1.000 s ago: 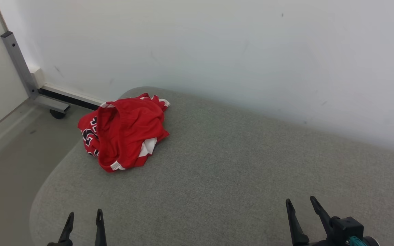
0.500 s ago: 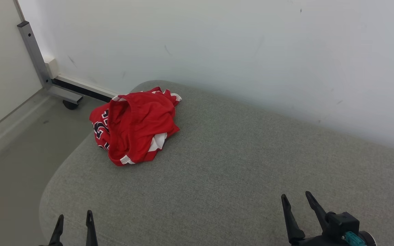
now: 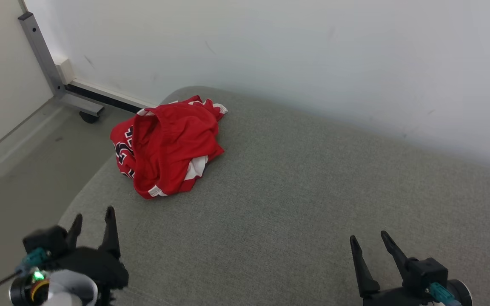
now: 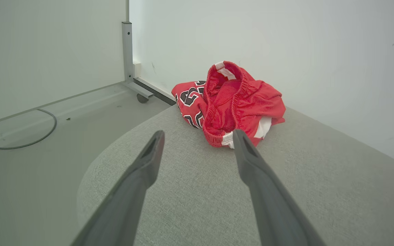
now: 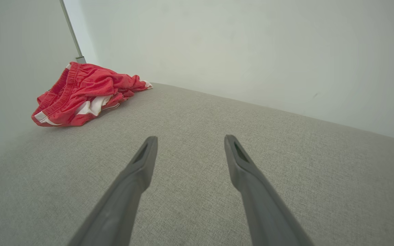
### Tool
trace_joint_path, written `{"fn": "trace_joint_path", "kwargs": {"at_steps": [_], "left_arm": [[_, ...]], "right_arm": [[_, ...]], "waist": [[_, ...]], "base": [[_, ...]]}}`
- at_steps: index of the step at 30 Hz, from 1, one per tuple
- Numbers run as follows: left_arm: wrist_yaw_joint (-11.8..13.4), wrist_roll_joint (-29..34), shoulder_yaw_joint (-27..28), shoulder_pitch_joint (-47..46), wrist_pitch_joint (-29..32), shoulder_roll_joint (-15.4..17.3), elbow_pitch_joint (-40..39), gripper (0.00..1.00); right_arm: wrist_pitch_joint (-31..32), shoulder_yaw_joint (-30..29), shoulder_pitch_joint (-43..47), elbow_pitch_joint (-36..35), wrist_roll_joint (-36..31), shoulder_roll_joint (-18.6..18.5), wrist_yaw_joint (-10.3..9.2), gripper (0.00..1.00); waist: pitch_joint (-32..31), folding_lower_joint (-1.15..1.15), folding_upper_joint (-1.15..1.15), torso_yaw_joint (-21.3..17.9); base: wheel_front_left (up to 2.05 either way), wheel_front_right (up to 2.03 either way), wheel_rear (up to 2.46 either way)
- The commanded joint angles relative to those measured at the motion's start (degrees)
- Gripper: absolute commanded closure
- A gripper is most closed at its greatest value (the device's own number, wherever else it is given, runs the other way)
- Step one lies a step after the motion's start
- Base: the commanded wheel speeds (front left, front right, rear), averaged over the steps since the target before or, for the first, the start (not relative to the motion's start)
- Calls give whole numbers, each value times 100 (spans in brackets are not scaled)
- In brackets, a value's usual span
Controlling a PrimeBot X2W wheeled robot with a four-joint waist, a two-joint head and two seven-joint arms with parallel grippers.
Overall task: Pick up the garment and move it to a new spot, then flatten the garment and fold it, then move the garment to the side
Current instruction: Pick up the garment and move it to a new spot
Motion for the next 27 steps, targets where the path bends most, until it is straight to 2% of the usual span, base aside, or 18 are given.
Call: {"fn": "trace_joint_path", "kwargs": {"at_steps": [1,5,8,11,13,18,27], "left_arm": [[-59,-221,84,-446,170,36,66,0],[-134,-576,170,-1262,720,185,307,0],[-184,-1078,331,-1859,1244,242,537,0],[-231,-1662,552,-2577,2013,480,661,0],[-216,-1747,596,-2708,2169,556,673,0],[-64,-2062,817,-3243,2825,933,593,0],[354,-2260,986,-3423,3749,1319,277,0]], "right_arm": [[87,39,-54,-154,-94,-9,-12,0],[310,203,-238,-499,-189,-137,-12,0],[437,299,-355,-754,-198,-239,-12,0],[570,436,-533,-1108,-207,-354,-12,0],[590,452,-564,-1173,-216,-367,-12,0],[609,528,-753,-1472,-207,-412,-12,0],[530,503,-881,-1638,-179,-380,-12,0]], "waist": [[351,0,0,-166],[891,0,0,-455],[1263,0,0,-693],[1775,0,0,-1018],[1887,0,0,-1091],[2409,0,0,-1447],[2940,0,0,-1817]], "base": [[0,0,0],[0,0,0],[0,0,0],[0,0,0],[0,0,0],[0,0,0],[0,0,0]]}}
